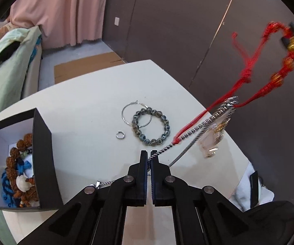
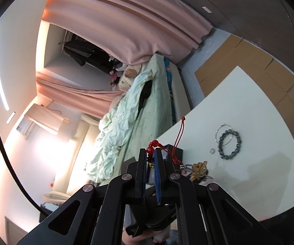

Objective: Organize jewelry
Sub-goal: 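Pull the silver chain away with the left tool while the right tool holds the red string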

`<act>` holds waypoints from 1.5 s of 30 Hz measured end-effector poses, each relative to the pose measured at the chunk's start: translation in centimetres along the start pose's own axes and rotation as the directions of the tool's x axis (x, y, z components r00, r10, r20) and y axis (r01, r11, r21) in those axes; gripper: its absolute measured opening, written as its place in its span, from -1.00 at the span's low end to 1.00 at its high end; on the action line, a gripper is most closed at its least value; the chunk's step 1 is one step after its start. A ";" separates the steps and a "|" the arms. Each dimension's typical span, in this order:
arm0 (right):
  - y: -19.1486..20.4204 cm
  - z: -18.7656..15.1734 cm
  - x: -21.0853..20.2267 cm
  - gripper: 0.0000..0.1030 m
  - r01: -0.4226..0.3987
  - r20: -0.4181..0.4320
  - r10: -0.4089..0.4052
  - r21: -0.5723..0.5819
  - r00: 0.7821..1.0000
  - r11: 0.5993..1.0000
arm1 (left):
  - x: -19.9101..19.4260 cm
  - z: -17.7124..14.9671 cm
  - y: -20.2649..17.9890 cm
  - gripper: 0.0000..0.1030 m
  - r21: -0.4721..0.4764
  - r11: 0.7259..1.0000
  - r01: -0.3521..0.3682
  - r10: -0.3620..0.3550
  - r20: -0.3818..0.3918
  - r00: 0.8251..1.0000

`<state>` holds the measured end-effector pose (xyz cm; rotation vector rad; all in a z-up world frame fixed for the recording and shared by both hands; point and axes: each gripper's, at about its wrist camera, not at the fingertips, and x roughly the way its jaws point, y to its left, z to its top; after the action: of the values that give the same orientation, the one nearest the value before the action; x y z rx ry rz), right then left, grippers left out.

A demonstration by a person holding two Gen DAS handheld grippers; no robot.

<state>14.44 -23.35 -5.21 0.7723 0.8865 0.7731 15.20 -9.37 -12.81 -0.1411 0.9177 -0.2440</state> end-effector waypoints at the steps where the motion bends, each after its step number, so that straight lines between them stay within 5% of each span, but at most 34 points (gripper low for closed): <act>1: -0.5 0.1 0.2 -0.83 0.042 -0.003 -0.042 0.004 0.999 0.999 | -0.4 0.1 -0.1 -0.96 0.004 1.000 -0.003 0.003 0.018 1.000; 4: -3.1 0.3 2.2 -0.82 0.183 -0.079 -0.178 0.062 0.981 0.981 | -1.9 0.8 0.1 -0.96 -0.007 1.000 0.020 -0.020 0.061 0.998; 9: -7.1 -0.5 5.7 -0.82 0.293 -0.231 -0.250 0.174 0.940 0.940 | -4.4 1.9 -0.1 -0.96 -0.011 0.999 0.052 -0.050 0.133 0.990; 16: -6.0 -0.8 7.0 -0.82 0.320 -0.229 -0.287 0.119 0.930 0.940 | -7.3 2.5 -0.5 -0.96 -0.002 0.992 0.126 -0.122 0.208 0.970; 26: -7.9 -1.1 6.7 -0.83 0.470 -0.231 -0.435 0.120 0.870 0.875 | -13.0 3.2 0.5 -0.96 0.000 0.989 0.151 -0.141 0.354 0.924; 33: -6.3 -1.1 6.3 -0.83 0.369 -0.203 -0.343 0.107 0.917 0.923 | -13.3 3.3 2.1 -0.96 -0.033 0.994 0.102 -0.084 0.356 0.931; 37: -3.5 -1.2 7.0 -0.78 0.229 -0.212 -0.212 0.057 0.954 0.972 | -13.8 3.3 2.4 -0.96 -0.039 0.994 0.105 -0.084 0.364 0.928; 38: -2.7 -1.3 7.1 -0.70 0.202 -0.210 -0.191 0.033 0.959 0.979 | -13.9 3.3 2.5 -0.96 -0.037 0.994 0.102 -0.082 0.364 0.928; 40: -1.7 -1.4 7.2 0.07 0.169 -0.192 -0.164 0.009 0.968 0.986 | -13.8 3.2 2.5 -0.96 -0.040 0.994 0.099 -0.078 0.362 0.929; 45: -1.6 -1.9 7.7 0.19 0.105 -0.194 -0.093 0.052 0.976 0.993 | -13.7 3.0 2.7 -0.96 -0.040 0.994 0.097 -0.078 0.350 0.934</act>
<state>16.43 -17.28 -10.19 0.7104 1.1189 0.7424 10.01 -3.10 -1.15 -0.2694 0.5659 -0.2659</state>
